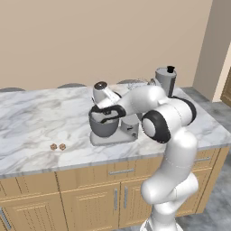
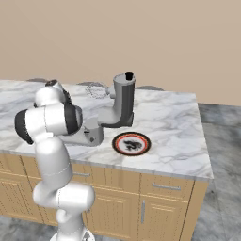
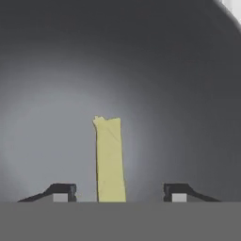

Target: Add butter and sugar cubes to the stand mixer bowl and then turn on the stand mixer to begin making frosting.

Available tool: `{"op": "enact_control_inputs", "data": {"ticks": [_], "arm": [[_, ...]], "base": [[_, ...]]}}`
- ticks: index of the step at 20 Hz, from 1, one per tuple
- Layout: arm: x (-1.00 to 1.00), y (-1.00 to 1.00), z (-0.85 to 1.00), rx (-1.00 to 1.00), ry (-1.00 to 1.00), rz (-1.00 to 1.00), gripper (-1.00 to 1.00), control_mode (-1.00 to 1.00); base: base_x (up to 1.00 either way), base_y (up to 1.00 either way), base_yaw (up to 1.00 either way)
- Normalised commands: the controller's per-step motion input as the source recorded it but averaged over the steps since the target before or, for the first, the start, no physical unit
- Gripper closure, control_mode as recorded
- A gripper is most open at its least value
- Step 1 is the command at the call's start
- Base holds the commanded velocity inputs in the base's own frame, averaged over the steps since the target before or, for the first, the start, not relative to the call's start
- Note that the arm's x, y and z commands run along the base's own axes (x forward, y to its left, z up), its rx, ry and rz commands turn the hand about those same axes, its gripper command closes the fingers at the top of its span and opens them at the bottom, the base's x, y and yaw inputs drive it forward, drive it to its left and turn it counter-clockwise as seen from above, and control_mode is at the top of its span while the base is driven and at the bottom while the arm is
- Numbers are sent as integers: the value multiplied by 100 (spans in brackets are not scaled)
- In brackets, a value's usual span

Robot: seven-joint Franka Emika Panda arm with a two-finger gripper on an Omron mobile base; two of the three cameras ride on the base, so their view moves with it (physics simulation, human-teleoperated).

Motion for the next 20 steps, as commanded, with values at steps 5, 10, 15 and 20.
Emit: {"op": "enact_control_inputs", "data": {"ticks": [5, 10, 15, 20], "arm": [[-13, 0, 89, 0, 1, -4, -100, -100], [-47, 0, 100, 0, 3, 0, -100, -100], [-93, 32, 51, -5, 15, 17, -100, -100], [-100, 52, 10, -7, 13, 40, -100, -100]], "base": [[0, 0, 0], [0, 0, 0], [0, 0, 0], [0, 0, 0]]}}
